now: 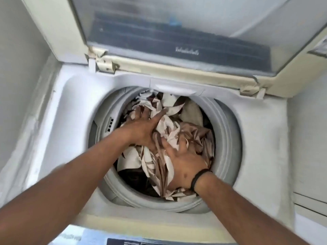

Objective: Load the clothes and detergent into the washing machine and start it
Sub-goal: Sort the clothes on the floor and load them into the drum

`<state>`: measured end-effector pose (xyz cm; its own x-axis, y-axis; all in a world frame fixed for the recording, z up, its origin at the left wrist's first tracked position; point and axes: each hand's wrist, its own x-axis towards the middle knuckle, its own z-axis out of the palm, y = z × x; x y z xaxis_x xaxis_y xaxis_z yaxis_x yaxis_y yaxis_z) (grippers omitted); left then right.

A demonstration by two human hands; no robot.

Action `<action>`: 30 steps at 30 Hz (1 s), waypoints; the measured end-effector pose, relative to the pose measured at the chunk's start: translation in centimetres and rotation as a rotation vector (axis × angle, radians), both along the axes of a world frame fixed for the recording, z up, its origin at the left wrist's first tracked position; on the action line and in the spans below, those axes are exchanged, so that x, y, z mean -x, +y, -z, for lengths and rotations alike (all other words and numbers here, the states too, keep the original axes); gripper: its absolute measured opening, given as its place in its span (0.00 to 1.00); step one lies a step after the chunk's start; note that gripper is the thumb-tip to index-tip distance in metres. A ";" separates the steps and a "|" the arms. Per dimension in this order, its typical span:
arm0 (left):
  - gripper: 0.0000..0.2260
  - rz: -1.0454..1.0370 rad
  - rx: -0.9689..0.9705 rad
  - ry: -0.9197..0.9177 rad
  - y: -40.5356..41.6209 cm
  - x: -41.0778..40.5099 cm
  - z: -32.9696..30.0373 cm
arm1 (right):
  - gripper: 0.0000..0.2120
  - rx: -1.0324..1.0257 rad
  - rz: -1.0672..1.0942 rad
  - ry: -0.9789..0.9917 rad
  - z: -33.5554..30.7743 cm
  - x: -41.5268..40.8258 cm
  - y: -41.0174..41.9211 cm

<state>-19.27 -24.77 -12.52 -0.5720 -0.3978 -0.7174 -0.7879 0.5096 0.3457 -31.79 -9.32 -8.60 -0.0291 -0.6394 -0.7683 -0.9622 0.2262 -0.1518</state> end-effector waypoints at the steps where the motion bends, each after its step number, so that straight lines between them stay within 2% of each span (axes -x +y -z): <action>1: 0.68 0.004 -0.016 -0.003 -0.1 0.3 0.1 | 0.69 -0.061 -0.069 0.064 1.2 -0.7 -0.5; 3: 0.66 0.003 -0.032 0.047 -0.5 0.4 0.2 | 0.65 -0.149 -0.137 0.159 2.5 -1.8 -1.7; 5: 0.60 -0.009 -0.018 0.114 -1.3 0.2 0.3 | 0.54 -0.157 -0.232 0.252 2.1 -2.6 -3.0; 8: 0.51 -0.074 -0.001 0.184 -2.5 -0.9 0.2 | 0.32 0.122 -0.383 0.339 -0.5 -2.7 -4.4; 10: 0.39 -0.104 0.075 0.246 -3.0 -1.2 0.0 | 0.15 0.292 -0.350 0.203 -1.6 -2.5 -4.2; 12: 0.27 -0.134 0.171 0.303 -3.3 -1.3 0.0 | 0.06 0.246 -0.281 -0.088 -1.8 -3.3 -2.7; 15: 0.17 -0.119 0.256 0.289 -3.0 -1.1 -0.2 | 0.08 -0.102 -0.276 -0.442 -0.1 -4.9 0.2; 18: 0.16 -0.123 0.281 0.291 -2.4 -1.2 -0.3 | 0.14 -0.453 -0.302 -0.464 2.6 -4.9 1.1; 20: 0.16 -0.148 0.273 0.294 -2.1 -1.2 -0.1 | 0.08 -0.434 -0.314 -0.392 4.5 -4.7 1.1; 24: 0.18 -0.192 0.289 0.287 -1.9 -1.1 0.4 | 0.11 -0.327 -0.234 -0.225 3.8 -3.0 -0.9; 27: 0.27 -0.204 0.399 0.320 -1.8 -0.9 0.4 | 0.15 -0.158 -0.146 -0.045 0.3 0.0 -3.1; 28: 0.31 -0.192 0.440 0.307 -1.7 -0.8 0.4 | 0.18 -0.079 -0.098 -0.004 -0.2 1.0 -3.7; 30: 0.40 -0.118 0.463 0.266 -0.9 -0.4 0.7 | 0.46 -0.006 0.050 0.031 -0.2 2.4 -4.1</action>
<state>-18.88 -25.72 -13.19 -0.6421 -0.7102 -0.2886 -0.7650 0.5692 0.3013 -34.15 -13.46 -8.42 -0.0848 -0.6323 -0.7700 -0.9541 0.2744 -0.1203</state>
